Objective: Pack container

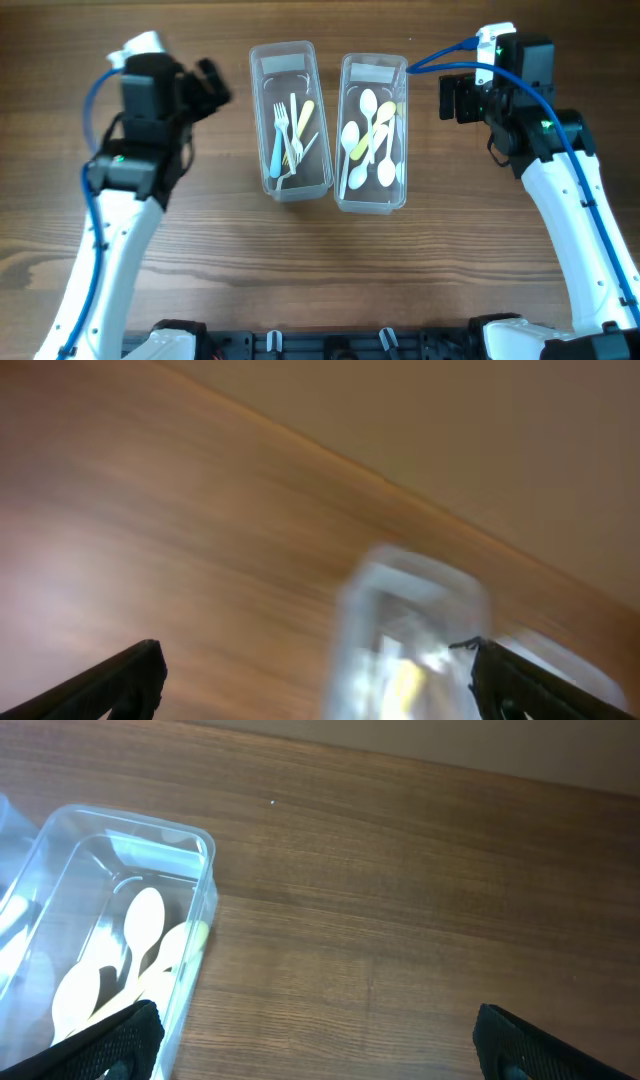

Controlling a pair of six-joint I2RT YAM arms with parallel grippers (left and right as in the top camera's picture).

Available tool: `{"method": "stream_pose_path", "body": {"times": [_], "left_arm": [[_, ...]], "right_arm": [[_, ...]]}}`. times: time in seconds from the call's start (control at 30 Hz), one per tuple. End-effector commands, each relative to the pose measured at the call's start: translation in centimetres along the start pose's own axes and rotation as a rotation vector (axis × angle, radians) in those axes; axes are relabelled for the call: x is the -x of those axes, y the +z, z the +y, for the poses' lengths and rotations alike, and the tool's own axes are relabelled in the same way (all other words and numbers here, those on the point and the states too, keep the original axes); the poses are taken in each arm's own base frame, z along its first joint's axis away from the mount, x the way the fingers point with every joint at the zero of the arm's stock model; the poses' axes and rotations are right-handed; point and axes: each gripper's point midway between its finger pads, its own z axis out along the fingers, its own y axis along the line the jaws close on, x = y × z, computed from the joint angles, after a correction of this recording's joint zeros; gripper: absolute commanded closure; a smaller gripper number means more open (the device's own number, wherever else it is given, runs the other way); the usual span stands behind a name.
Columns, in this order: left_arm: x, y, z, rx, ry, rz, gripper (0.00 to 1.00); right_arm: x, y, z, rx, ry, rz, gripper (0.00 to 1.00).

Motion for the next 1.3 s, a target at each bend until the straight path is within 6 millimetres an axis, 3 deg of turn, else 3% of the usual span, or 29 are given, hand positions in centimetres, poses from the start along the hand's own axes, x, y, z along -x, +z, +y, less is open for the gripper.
{"method": "stream_pose_path", "body": {"times": [0.0,1.27], "left_arm": [[1.43,0.18,4.47,0.165,-0.015,-0.04,0.0],[1.65,0.19,5.14,0.18,-0.025,-0.042,0.0]], "right_arm": [[0.24,0.05,-0.39,-0.019,-0.007,-0.003,0.0],[0.24,0.05,-0.39,-0.019,-0.007,-0.003,0.0]]}}
